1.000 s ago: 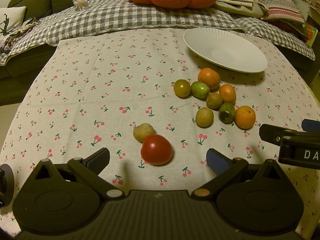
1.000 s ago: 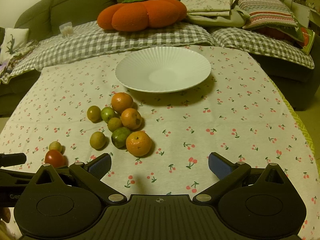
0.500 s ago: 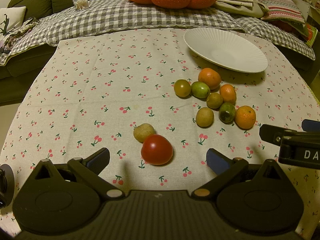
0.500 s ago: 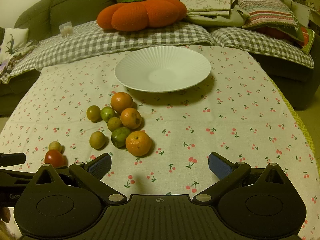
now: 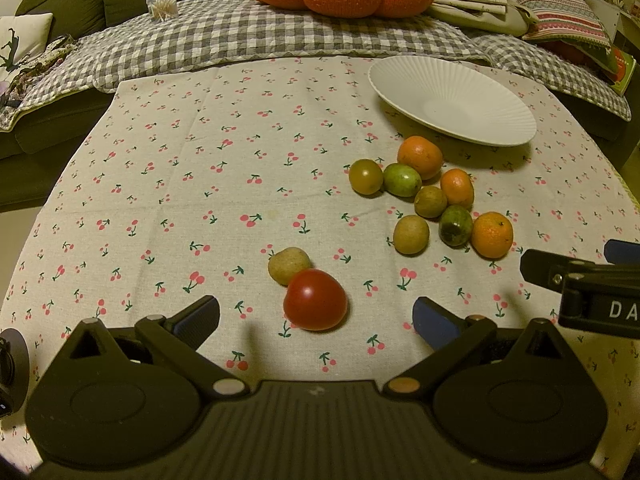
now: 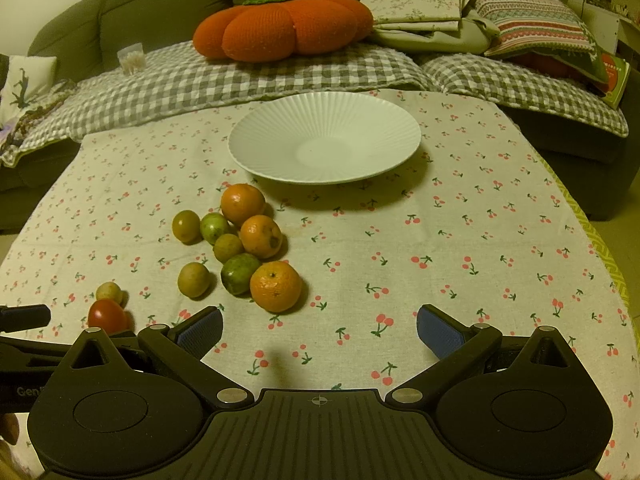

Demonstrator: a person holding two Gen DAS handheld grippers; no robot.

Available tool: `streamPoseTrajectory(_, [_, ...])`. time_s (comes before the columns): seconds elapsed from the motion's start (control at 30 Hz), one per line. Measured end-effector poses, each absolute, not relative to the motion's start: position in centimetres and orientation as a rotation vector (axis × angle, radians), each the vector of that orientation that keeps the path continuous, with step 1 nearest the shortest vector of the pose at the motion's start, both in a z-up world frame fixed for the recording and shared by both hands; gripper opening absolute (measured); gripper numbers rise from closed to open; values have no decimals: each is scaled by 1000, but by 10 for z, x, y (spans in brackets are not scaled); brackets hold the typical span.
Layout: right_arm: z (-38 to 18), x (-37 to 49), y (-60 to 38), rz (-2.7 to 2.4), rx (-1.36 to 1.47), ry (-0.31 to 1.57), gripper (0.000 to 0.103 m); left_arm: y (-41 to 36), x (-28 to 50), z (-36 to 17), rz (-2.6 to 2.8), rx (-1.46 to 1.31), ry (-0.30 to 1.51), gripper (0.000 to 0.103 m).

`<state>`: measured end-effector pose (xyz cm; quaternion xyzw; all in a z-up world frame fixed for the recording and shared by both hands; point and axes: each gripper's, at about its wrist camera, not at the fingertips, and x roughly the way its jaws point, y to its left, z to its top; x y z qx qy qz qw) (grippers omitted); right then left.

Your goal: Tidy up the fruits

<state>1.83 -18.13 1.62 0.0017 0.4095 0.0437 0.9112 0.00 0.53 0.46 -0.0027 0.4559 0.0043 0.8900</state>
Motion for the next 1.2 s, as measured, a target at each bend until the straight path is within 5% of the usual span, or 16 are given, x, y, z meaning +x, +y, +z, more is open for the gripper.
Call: streamPoseTrajectory(1.2, [3,23,-183,156,10,854,103,27,7,-22,-22,18,951,102])
